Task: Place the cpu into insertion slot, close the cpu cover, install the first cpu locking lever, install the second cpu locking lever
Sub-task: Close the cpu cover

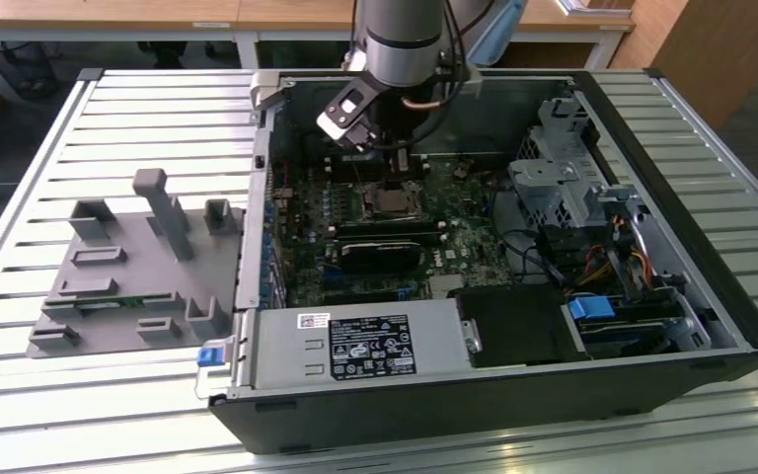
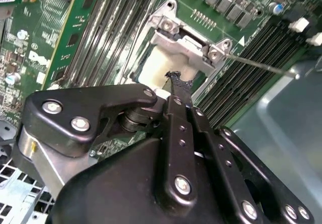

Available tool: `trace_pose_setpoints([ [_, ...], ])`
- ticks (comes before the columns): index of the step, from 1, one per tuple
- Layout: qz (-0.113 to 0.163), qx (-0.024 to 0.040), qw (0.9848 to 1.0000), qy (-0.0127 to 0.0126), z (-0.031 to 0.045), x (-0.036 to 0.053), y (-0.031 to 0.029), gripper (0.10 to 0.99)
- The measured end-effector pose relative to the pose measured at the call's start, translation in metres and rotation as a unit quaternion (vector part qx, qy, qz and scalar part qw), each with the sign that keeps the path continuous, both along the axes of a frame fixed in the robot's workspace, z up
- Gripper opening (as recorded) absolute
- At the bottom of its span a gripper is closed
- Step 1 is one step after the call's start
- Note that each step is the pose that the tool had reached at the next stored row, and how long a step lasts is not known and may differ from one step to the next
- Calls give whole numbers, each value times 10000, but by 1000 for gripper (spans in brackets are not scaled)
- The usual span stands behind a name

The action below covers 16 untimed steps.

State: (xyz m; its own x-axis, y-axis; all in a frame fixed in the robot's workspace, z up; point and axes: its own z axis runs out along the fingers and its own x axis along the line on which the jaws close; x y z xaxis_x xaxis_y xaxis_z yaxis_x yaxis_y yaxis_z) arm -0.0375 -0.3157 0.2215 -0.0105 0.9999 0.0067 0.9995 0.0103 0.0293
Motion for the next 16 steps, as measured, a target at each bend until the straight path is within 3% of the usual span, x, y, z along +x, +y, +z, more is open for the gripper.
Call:
trace_pose_setpoints([
  [16,0,0,10000,1,-95,-144,-3,106],
])
